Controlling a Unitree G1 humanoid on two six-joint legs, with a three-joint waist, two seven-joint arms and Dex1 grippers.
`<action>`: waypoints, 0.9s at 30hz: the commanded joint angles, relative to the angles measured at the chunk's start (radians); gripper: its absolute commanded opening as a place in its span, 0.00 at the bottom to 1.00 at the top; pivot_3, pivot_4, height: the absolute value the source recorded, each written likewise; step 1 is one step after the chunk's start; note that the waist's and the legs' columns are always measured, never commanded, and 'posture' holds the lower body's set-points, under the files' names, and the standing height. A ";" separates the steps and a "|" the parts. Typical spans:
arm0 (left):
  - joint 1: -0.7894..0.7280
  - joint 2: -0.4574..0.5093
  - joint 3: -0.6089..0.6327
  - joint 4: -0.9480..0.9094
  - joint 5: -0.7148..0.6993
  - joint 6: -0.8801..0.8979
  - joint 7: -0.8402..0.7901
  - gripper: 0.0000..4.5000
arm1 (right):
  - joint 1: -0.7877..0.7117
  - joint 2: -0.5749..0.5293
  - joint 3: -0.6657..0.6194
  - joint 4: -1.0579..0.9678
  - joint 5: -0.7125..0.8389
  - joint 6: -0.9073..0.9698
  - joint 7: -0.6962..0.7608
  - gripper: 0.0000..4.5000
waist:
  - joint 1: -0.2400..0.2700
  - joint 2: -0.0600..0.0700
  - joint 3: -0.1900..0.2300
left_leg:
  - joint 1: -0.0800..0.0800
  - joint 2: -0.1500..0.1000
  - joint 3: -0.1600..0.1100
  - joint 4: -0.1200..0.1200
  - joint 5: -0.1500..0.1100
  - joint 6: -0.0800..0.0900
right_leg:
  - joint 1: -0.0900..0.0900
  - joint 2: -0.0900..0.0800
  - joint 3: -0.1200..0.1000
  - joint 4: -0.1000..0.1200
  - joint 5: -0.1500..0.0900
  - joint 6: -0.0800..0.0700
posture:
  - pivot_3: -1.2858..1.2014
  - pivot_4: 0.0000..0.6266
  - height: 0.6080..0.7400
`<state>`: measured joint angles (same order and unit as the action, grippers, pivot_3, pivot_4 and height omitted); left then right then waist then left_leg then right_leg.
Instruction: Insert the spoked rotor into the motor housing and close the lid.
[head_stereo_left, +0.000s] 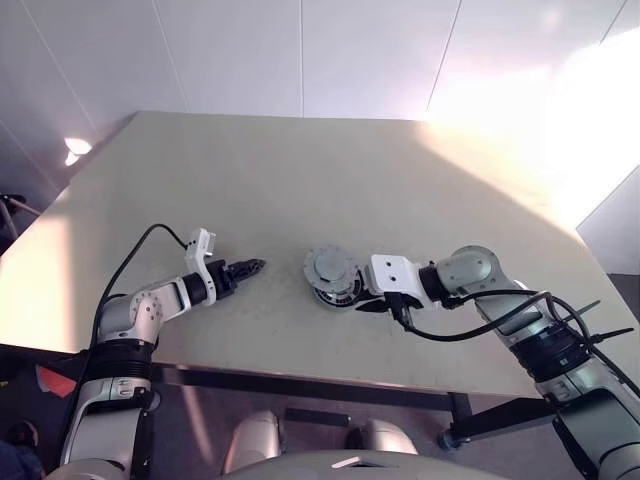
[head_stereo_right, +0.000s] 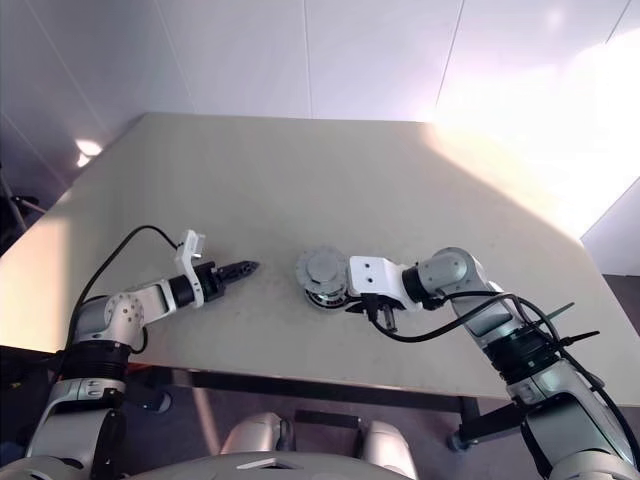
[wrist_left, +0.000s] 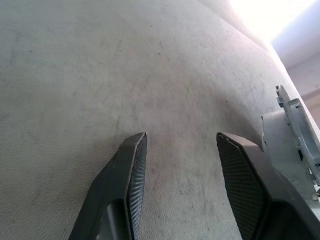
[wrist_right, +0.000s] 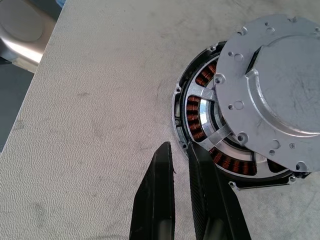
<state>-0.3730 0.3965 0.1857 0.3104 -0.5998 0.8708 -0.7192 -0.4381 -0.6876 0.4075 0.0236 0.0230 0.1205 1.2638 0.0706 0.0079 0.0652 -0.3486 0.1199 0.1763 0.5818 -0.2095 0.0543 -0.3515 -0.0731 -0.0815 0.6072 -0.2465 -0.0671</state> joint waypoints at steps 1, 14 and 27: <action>0.025 0.024 0.007 0.021 0.029 0.018 0.034 0.53 | 0.007 0.010 0.006 0.004 -0.013 -0.023 -0.004 0.12 | 0.000 0.000 0.000 | 0.000 0.000 0.000 0.000 0.000 0.000 | 0.000 0.000 0.000 0.000 0.000 0.000 | 0.52 0.00 1.00; 0.043 0.013 0.003 0.005 0.024 0.019 0.045 0.53 | -0.014 0.007 -0.062 -0.104 0.029 0.009 -0.026 0.12 | -0.001 0.000 0.000 | 0.000 0.000 0.000 0.000 0.000 0.000 | -0.001 0.000 0.000 0.000 0.000 0.000 | 0.52 0.00 1.00; 0.030 0.015 -0.002 0.020 0.026 0.017 0.042 0.53 | 0.069 -0.028 -0.032 -0.027 -0.043 -0.096 -0.034 0.12 | 0.001 -0.001 0.000 | 0.000 0.000 0.000 0.000 0.000 0.000 | 0.001 0.000 0.000 0.000 0.000 0.000 | 0.52 0.00 1.00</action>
<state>-0.3639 0.3940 0.1894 0.2990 -0.6067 0.8714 -0.7050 -0.3691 -0.7099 0.3820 0.0129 -0.0326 0.0473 1.2269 0.0719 0.0073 0.0648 -0.3483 0.1199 0.1763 0.5822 -0.2097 0.0546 -0.3509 -0.0730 -0.0816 0.6070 -0.2466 -0.0670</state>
